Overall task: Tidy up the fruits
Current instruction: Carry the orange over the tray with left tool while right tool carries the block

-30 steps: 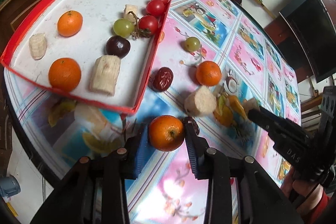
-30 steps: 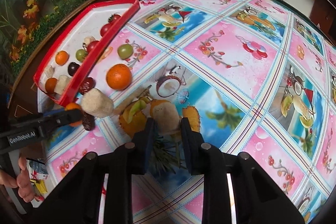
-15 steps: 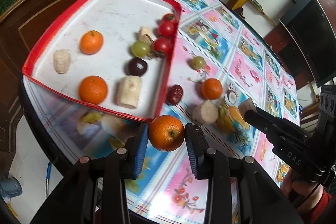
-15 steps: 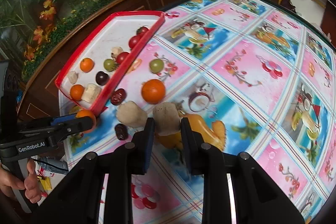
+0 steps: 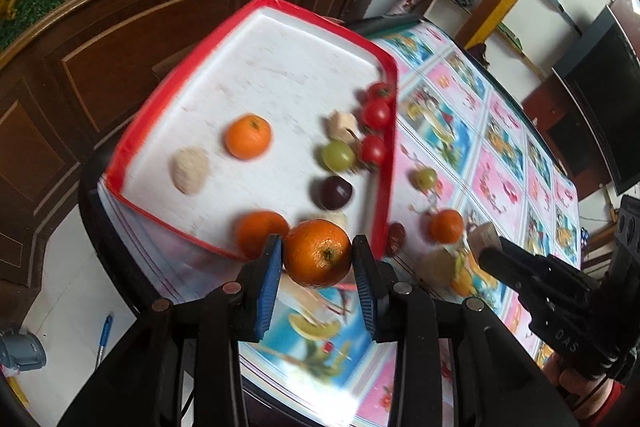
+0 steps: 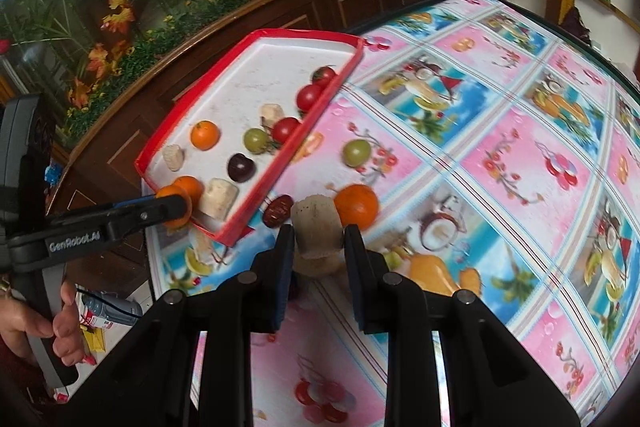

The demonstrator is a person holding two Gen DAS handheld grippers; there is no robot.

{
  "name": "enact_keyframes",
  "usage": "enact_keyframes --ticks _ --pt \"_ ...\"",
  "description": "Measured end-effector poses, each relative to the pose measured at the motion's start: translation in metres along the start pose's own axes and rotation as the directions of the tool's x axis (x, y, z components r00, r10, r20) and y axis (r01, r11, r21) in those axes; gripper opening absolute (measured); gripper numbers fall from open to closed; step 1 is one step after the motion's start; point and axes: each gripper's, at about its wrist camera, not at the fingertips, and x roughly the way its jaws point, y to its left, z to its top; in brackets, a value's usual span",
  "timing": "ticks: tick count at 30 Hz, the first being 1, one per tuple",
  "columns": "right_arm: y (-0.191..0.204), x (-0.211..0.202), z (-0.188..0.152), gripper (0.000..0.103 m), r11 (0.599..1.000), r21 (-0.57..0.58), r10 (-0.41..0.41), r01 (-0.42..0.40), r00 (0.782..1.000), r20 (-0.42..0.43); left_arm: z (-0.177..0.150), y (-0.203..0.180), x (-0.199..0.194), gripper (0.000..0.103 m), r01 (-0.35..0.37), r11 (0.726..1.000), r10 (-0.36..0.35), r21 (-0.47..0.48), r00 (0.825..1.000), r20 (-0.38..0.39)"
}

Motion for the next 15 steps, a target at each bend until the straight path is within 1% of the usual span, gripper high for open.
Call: enact_keyframes --ticks 6,15 --pt "0.018 0.01 0.013 0.028 0.999 -0.029 0.032 -0.032 0.999 -0.003 0.02 0.02 -0.002 0.035 -0.022 1.0 0.022 -0.022 1.0 0.02" --pt "0.06 0.037 0.035 0.028 0.991 -0.08 0.104 -0.106 0.994 -0.029 0.064 0.034 0.01 0.035 -0.036 0.999 0.035 0.017 0.999 0.015"
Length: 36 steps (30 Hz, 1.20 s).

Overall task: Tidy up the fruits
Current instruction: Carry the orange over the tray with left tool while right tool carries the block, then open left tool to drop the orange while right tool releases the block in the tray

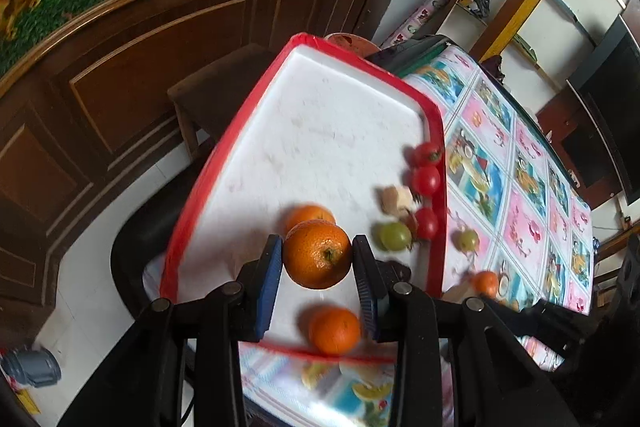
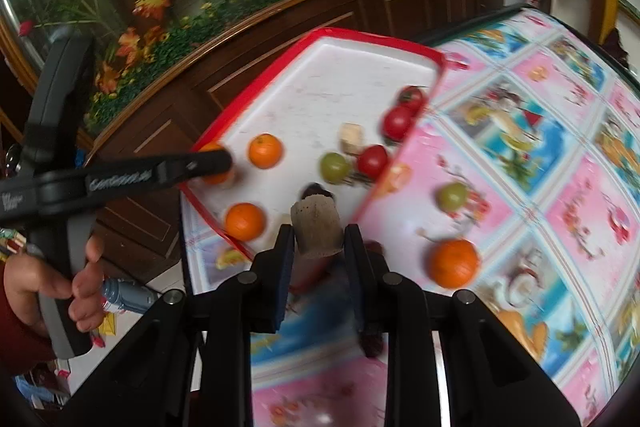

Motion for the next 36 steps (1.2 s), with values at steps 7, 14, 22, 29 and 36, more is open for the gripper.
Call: enact_keyframes --ticks 7,14,22,29,36 --pt "0.021 0.029 0.015 0.028 0.999 -0.026 0.035 -0.036 0.999 -0.034 0.029 -0.001 0.02 0.035 -0.008 0.999 0.009 0.039 1.0 -0.01" --pt "0.027 0.053 0.023 0.028 0.999 -0.019 0.041 -0.042 0.997 -0.065 0.046 -0.001 0.043 0.035 -0.008 0.998 0.011 0.066 0.999 -0.043" --pt "0.028 0.079 0.032 0.028 0.999 -0.002 0.04 -0.04 0.995 -0.093 0.055 0.004 0.066 0.035 -0.016 0.997 0.023 0.077 0.996 -0.081" --pt "0.031 0.095 0.039 0.028 0.999 -0.004 0.042 -0.043 0.993 -0.111 0.059 0.008 0.074 0.035 -0.017 0.996 0.025 0.087 0.996 -0.089" --pt "0.037 0.105 0.037 0.028 0.999 -0.03 0.026 -0.03 0.991 -0.133 0.06 0.008 0.075 0.035 -0.019 0.996 0.027 0.09 0.996 -0.08"
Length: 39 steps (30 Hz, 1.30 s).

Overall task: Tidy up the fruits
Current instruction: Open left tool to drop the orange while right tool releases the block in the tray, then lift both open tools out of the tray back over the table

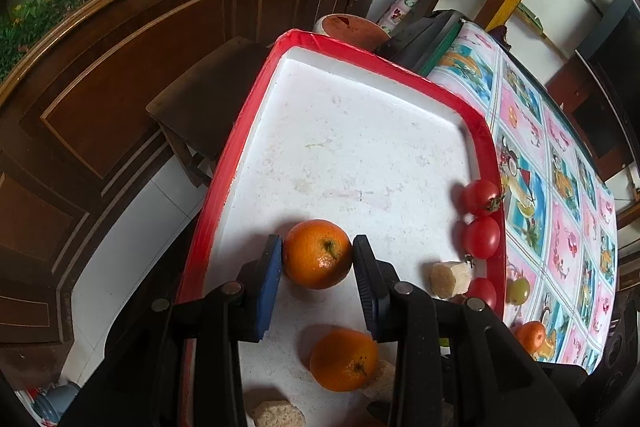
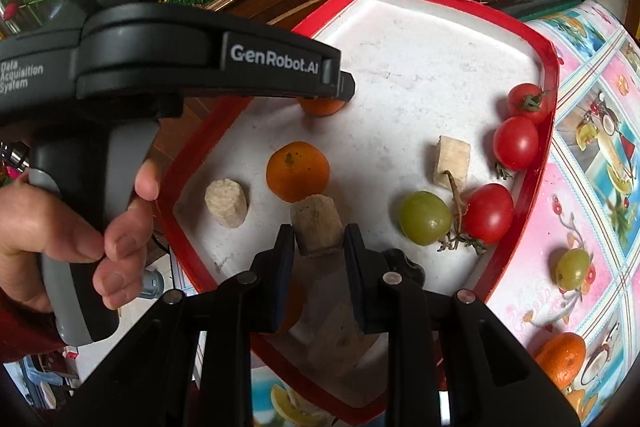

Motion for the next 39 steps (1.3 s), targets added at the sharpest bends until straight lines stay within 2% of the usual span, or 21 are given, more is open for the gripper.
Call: enact_keyframes --ticks 6,8,10,11,13,17,19,22,36,39 --pt "0.011 0.006 -0.001 0.028 1.0 -0.022 -0.016 0.016 1.0 -0.001 -0.001 0.001 0.0 0.036 0.003 1.0 -0.003 -0.008 1.0 -0.004" --pt "0.014 0.007 0.0 0.028 1.0 -0.021 -0.016 0.016 1.0 -0.001 -0.002 0.001 -0.001 0.039 0.005 1.0 -0.005 -0.01 1.0 -0.006" --pt "0.015 0.005 -0.001 0.03 1.0 -0.019 -0.016 0.016 1.0 -0.001 -0.003 0.0 -0.002 0.049 0.004 1.0 -0.004 -0.014 1.0 -0.002" --pt "0.015 0.004 -0.002 0.033 1.0 -0.016 -0.015 0.015 1.0 0.001 -0.003 0.0 -0.004 0.051 0.003 1.0 -0.003 -0.016 1.0 0.003" --pt "0.014 0.0 -0.002 0.047 1.0 -0.013 -0.01 0.01 1.0 0.014 -0.004 -0.001 -0.006 0.055 0.0 1.0 0.0 -0.017 1.0 0.008" --pt "0.014 -0.009 -0.004 0.048 1.0 -0.01 -0.008 0.009 1.0 0.026 -0.006 -0.004 -0.011 0.061 -0.011 1.0 0.011 -0.023 1.0 0.021" --pt "0.013 -0.015 -0.007 0.049 1.0 -0.006 -0.011 0.011 0.999 0.033 -0.008 -0.005 -0.015 0.072 -0.024 0.999 0.025 -0.029 0.999 0.032" --pt "0.011 -0.025 -0.012 0.054 1.0 0.003 -0.014 0.013 0.999 0.048 -0.01 -0.009 -0.021 0.078 -0.044 0.998 0.046 -0.033 0.998 0.051" --pt "-0.007 -0.064 -0.031 0.075 0.998 0.039 -0.057 0.054 0.993 0.098 -0.029 -0.032 -0.04 0.078 -0.06 0.998 0.062 -0.032 0.996 0.07" --pt "-0.017 -0.077 -0.037 0.076 0.997 0.052 -0.068 0.063 0.992 0.104 -0.034 -0.038 -0.044 0.078 -0.057 0.998 0.059 -0.029 0.995 0.075"
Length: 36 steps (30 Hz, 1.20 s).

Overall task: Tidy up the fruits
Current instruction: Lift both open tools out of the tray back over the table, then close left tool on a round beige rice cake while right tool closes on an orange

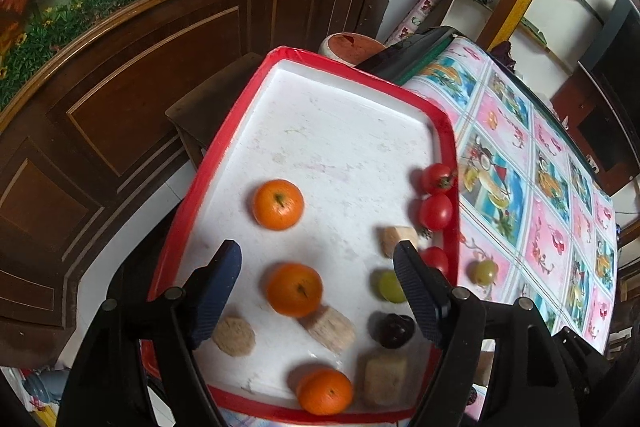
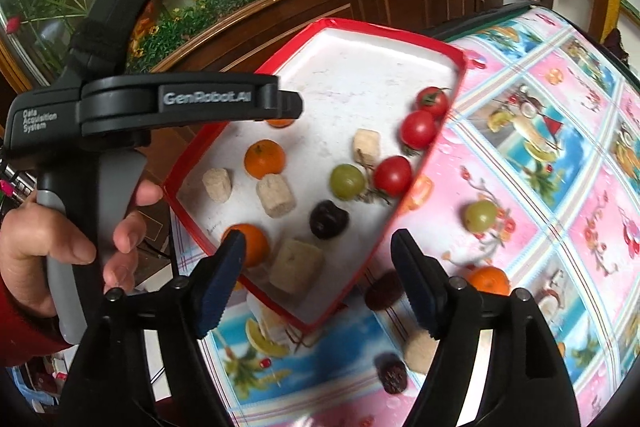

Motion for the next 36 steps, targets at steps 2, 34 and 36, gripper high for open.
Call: enact_keyframes --ticks 2,34,36 --pt "-0.01 -0.012 -0.008 0.076 1.0 0.009 -0.008 0.008 1.0 0.004 -0.005 -0.005 -0.003 0.078 0.0 1.0 0.0 0.004 1.0 0.003" --pt "-0.129 -0.072 -0.095 0.074 0.979 0.141 -0.146 0.149 0.989 -0.031 -0.12 -0.137 -0.012 0.073 0.143 0.93 -0.112 0.339 0.988 -0.109" --pt "-0.131 -0.071 -0.094 0.072 0.978 0.151 -0.137 0.141 0.99 -0.034 -0.117 -0.136 -0.005 0.072 0.144 0.937 -0.112 0.318 0.987 -0.119"
